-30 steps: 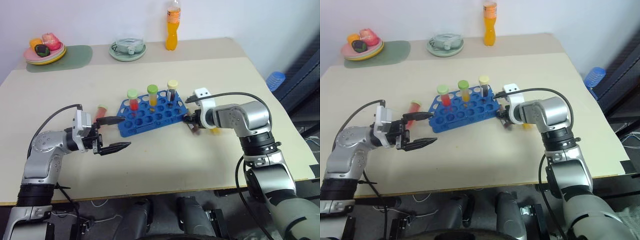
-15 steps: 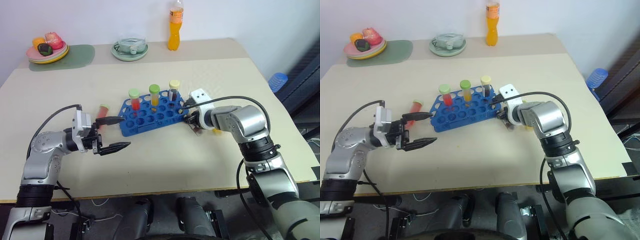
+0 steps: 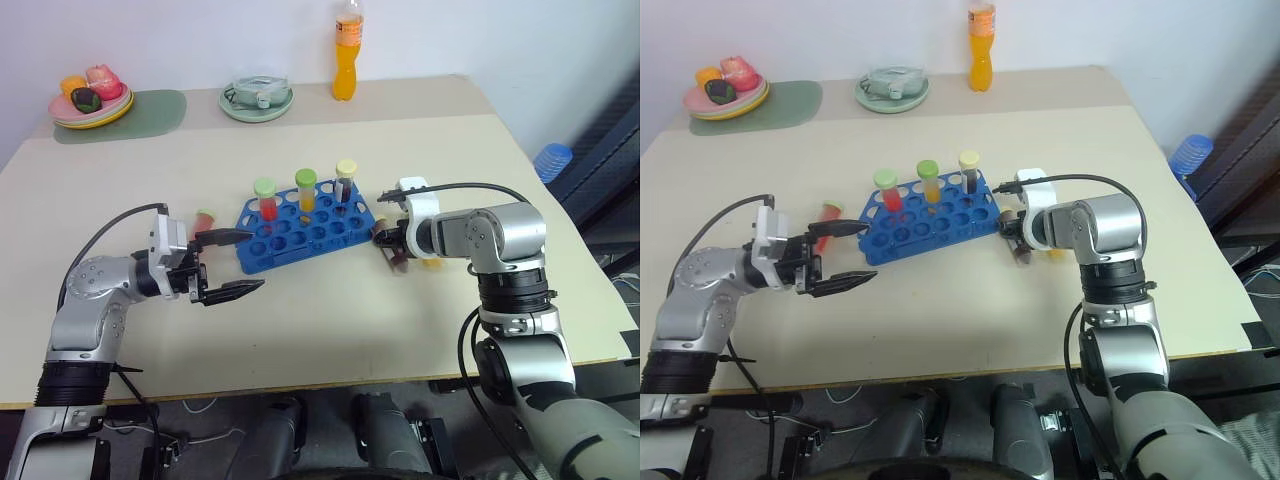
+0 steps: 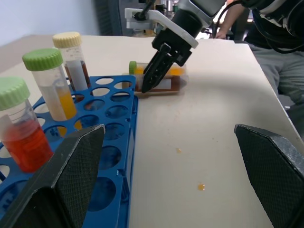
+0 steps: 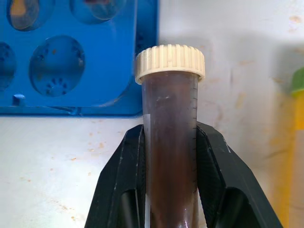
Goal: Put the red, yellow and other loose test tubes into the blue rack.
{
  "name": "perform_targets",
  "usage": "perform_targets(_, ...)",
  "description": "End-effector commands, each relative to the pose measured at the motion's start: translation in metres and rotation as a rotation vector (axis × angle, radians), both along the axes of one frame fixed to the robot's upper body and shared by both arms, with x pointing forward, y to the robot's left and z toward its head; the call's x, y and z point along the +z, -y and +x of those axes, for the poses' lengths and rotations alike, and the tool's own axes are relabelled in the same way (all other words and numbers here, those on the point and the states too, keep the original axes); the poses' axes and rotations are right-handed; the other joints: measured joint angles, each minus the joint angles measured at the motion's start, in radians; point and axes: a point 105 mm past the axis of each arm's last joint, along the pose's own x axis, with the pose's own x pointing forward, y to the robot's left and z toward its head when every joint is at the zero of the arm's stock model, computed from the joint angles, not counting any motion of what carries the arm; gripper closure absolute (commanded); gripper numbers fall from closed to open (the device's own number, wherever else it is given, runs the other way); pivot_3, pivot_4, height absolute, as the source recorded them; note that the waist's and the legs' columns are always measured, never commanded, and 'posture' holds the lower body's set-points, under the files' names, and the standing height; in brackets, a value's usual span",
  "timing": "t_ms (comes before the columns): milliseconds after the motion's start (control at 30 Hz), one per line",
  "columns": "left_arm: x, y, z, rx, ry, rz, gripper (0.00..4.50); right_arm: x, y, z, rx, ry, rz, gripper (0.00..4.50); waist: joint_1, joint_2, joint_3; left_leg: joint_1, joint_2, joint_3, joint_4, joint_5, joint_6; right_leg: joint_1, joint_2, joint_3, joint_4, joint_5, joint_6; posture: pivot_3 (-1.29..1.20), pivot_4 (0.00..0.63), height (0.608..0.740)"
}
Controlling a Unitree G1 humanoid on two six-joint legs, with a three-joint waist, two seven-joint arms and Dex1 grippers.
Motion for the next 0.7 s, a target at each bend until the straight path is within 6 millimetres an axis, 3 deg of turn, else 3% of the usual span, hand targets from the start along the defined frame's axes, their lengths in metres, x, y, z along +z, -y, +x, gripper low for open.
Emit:
perform_targets(33,0.007,0.001,0.001,-0.004,0.028,0.0,0.0,0.025,-0.003,0.007,-0.012,0.082,0.042,3.68,0.0,0.0,0.0,0.0,0.0,0.0,0.0,0.0,0.0,0.0,0.0,0.0,0.0,0.0,0.0,0.0,0.15,0.74)
perform_targets(433,0.008,0.003,0.001,-0.004,0.026,-0.003,0.0,0.029,0.001,0.015,-0.118,0.077,0.084,3.68,-0.001,0.0,0.0,0.0,0.0,0.0,0.0,0.0,-0.001,-0.001,0.0,0.0,0.0,0.0,0.0,0.0,0.15,0.74)
perform_targets(600,0.008,0.002,0.001,-0.001,0.027,-0.003,0.0,0.055,-0.01,0.022,-0.061,0.275,0.17,3.68,-0.003,0.0,0.0,0.0,0.0,0.0,-0.001,0.0,0.0,-0.001,0.0,0.0,0.0,0.0,0.0,0.0,0.15,0.74)
perform_targets(700,0.008,0.002,0.001,0.0,0.027,-0.005,0.0,0.06,-0.012,0.02,-0.049,0.317,0.186,3.68,-0.005,0.001,0.0,0.0,0.0,0.0,-0.001,0.0,0.0,-0.001,0.0,0.0,0.0,0.0,0.0,0.0,0.15,0.74)
